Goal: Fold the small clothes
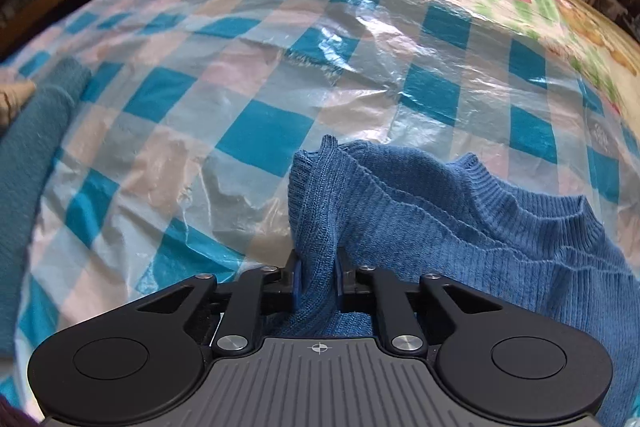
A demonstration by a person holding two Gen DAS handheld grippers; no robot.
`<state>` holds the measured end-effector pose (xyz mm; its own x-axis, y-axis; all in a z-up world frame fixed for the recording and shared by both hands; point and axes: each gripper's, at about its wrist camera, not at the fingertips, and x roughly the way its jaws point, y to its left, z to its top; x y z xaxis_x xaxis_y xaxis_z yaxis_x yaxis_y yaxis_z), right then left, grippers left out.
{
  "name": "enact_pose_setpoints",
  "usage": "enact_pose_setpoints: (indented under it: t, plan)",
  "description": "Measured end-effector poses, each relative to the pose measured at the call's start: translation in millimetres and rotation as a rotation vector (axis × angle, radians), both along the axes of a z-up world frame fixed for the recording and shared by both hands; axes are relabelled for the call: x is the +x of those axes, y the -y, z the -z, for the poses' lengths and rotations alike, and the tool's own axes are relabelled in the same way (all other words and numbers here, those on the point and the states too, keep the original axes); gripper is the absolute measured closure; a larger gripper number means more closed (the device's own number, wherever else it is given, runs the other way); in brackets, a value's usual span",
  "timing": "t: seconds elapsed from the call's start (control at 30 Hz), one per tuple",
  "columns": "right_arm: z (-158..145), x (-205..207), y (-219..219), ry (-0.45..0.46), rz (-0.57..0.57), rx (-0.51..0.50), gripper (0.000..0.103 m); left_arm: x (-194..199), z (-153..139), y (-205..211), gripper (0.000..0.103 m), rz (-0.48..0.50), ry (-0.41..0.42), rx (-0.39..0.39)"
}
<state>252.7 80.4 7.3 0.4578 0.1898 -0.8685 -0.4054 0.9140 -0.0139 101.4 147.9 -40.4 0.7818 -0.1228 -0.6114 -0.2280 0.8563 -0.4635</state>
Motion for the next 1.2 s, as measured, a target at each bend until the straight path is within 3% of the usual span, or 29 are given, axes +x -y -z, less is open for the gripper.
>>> enact_pose_setpoints:
  t: [0.2, 0.47, 0.53, 0.63, 0.67, 0.97, 1.2]
  plan:
    - [-21, -6, 34, 0.009, 0.022, 0.108, 0.091, -8, -8, 11, 0.028, -0.012, 0.092, 0.094]
    - [-32, -7, 79, -0.007, 0.048, 0.255, 0.091, 7, -13, 34, 0.030, 0.034, 0.111, 0.168]
    - [-34, -6, 94, -0.016, 0.063, 0.290, 0.091, 10, -20, 44, 0.049, 0.070, 0.123, 0.168]
    - [-39, -4, 120, -0.020, 0.094, 0.339, 0.091, 19, -31, 63, 0.071, 0.144, 0.129, 0.156]
    - [-42, -4, 131, -0.019, 0.105, 0.354, 0.091, 21, -36, 71, 0.074, 0.177, 0.135, 0.151]
    - [-61, -9, 239, 0.046, 0.222, 0.467, 0.091, 38, -70, 167, 0.077, 0.399, 0.236, 0.203]
    - [-25, -6, 311, 0.013, 0.356, 0.489, 0.091, 49, -49, 239, 0.077, 0.535, 0.193, 0.271]
